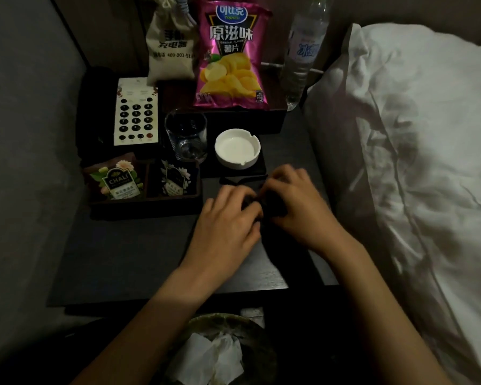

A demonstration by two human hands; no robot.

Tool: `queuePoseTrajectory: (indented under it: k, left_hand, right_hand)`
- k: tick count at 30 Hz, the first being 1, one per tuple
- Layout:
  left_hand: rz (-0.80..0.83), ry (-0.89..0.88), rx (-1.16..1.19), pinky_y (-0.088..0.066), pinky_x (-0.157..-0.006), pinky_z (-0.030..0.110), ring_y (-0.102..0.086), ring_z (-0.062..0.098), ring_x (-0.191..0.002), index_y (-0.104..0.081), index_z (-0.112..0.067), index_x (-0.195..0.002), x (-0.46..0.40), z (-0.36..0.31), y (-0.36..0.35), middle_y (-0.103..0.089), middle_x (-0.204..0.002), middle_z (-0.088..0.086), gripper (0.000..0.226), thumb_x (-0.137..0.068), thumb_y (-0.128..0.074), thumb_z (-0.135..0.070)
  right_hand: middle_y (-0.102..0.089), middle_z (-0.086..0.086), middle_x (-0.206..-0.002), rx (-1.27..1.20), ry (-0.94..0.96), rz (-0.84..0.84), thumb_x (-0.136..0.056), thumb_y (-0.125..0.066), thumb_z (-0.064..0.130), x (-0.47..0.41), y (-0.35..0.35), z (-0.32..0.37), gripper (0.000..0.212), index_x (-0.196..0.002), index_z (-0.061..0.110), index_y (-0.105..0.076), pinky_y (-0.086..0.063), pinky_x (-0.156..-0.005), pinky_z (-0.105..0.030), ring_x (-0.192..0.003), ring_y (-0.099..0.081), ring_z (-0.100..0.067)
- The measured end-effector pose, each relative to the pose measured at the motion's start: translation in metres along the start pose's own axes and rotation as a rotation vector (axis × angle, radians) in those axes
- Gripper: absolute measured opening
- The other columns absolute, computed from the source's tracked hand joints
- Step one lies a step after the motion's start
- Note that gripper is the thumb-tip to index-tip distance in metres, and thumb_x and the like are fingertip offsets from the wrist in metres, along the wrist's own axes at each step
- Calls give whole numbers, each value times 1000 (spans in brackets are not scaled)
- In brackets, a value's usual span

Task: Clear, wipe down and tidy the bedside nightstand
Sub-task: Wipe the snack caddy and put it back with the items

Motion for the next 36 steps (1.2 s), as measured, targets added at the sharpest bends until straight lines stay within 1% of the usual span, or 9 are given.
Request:
queuePoseTrajectory:
  k: [4, 8, 11, 18, 20, 23, 29, 31, 36]
  left_hand:
    - [115, -20, -93, -35, -85, 33, -49, 16, -109, -62, -23, -103, -1, 0, -7, -55, -112, -6, 21, -93, -46, -33]
    - [167, -52, -25, -30, -99, 34, -43, 11, -128, -58, -24, -120, -5, -3, -18, -52, -133, -8, 31, -93, -47, -32]
    - [263, -83, 18, -14, -117, 46, -19, 5, -145, -42, -24, -140, -10, -7, -32, -31, -155, -8, 46, -95, -46, -33]
    - [306, -132, -66, -4, -118, 57, 6, 7, -148, -25, -20, -149, -32, -12, -55, -3, -163, -5, 59, -96, -43, -40]
    - [306, -124, -85, -4, -117, 58, 8, 9, -148, -21, -21, -150, -35, -9, -56, 0, -163, -5, 63, -96, -43, -44]
    - [307, -95, -120, -6, -116, 57, 12, 12, -148, -17, -19, -152, -40, -5, -57, 4, -163, -3, 67, -96, -41, -47]
    - [308, -18, -179, -12, -113, 54, 14, 18, -148, -5, -16, -154, -48, 2, -58, 11, -162, 1, 77, -95, -34, -56]
    - [312, -17, -177, -13, -112, 53, 15, 17, -148, -2, -15, -154, -47, 5, -57, 14, -162, 2, 79, -95, -33, -57]
    - [285, -27, -167, -15, -111, 50, 7, 18, -148, -6, -13, -154, -44, -1, -56, 7, -162, 6, 77, -95, -38, -52]
  right_hand:
    - [-48, 0, -123, 51, -76, 144, -85, -64, 17, 9, -3, -2, 26, -111, 19, -58, -46, -80, -36, -114, -46, -23]
    - [-48, -3, -121, 34, -262, 132, -85, -61, 8, 13, 9, -20, 24, -109, 16, -60, -49, -86, -41, -117, -49, -24]
    - [-50, -7, -123, 68, -355, 136, -85, -64, 13, 13, 14, -29, 27, -112, 12, -61, -48, -89, -42, -116, -51, -28]
    - [-50, -15, -137, -45, -446, 84, -91, -58, 14, 4, 18, -50, 30, -119, 4, -58, -41, -104, -43, -124, -51, -35]
    - [-49, -16, -140, -39, -428, 67, -92, -55, 14, -1, 15, -54, 31, -121, 3, -56, -32, -112, -41, -133, -44, -33]
    - [-29, -10, -159, 8, -417, 92, -96, -52, 19, -10, 9, -53, 43, -137, 6, -47, -13, -121, -44, -151, -13, -23]
    - [11, -4, -165, 114, -386, 153, -102, -42, 37, -12, -3, -47, 61, -156, 22, -19, 3, -122, -45, -151, 16, -25]
    - [3, -4, -165, 122, -391, 146, -102, -42, 40, -11, -5, -44, 63, -157, 23, -17, 1, -122, -46, -152, 10, -26]
    - [-33, -8, -149, 191, -364, 62, -100, -44, 44, -9, 1, -34, 60, -152, 19, -31, -21, -118, -44, -139, -29, -27]
Point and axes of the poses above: each hand's wrist, its own x-axis away from the middle knuckle, its own y-axis out of the back of the hand, z = x × y, the point moved 1 cm from there along -x, towards the middle knuckle
